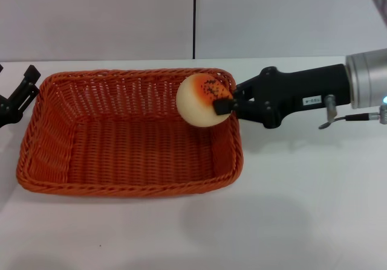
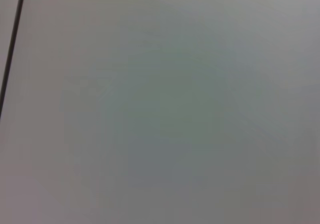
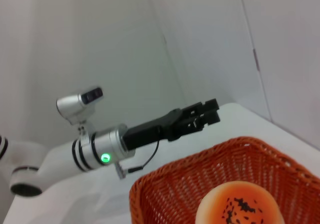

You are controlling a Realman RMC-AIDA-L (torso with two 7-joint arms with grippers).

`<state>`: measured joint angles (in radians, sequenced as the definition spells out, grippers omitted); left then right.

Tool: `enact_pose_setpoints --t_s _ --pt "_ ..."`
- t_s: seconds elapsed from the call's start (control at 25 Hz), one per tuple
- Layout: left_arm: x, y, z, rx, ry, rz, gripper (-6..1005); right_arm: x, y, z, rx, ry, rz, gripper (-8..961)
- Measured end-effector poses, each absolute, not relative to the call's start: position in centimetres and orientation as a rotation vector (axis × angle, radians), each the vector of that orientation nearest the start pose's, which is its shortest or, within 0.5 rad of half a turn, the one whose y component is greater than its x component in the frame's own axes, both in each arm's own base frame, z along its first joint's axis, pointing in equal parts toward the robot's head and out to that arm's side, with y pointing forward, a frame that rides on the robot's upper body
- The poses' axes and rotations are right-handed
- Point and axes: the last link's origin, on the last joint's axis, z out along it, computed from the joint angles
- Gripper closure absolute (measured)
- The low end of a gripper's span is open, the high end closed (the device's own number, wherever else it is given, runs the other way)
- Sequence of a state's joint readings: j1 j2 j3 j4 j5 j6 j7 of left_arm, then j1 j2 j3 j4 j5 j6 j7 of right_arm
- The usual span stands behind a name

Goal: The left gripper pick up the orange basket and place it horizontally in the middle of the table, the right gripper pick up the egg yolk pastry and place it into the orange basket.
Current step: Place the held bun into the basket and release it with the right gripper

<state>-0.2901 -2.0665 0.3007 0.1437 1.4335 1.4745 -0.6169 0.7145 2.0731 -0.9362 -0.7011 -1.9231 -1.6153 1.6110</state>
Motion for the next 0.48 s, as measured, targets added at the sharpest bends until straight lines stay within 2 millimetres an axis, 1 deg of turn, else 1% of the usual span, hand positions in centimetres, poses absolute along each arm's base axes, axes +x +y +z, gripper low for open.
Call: enact_pose_setpoints --t_s 0.08,0.16,0.28,0.44,0.48 --pt "-35.99 26.50 2.07 -1.731 -0.601 -0.912 181 16.92 35.80 -2.49 -3.037 0.513 0.666 878" --pt "-35.90 26.47 1.98 -1.736 -0.600 -0.916 181 16.85 35.90 -2.59 -3.028 0.512 0.675 852" --pt "-35.89 26.46 1.97 -1.737 -0.599 -0.917 181 16.46 35.98 -2.53 -3.002 0.495 0.753 814" --pt "-35.88 26.37 1.92 -1.739 -0.600 -0.918 181 16.33 35.99 -2.35 -2.994 0.490 0.776 762" --pt "-35.88 26.37 1.92 -1.739 -0.600 -0.918 181 16.21 35.95 -2.18 -2.985 0.491 0.806 749"
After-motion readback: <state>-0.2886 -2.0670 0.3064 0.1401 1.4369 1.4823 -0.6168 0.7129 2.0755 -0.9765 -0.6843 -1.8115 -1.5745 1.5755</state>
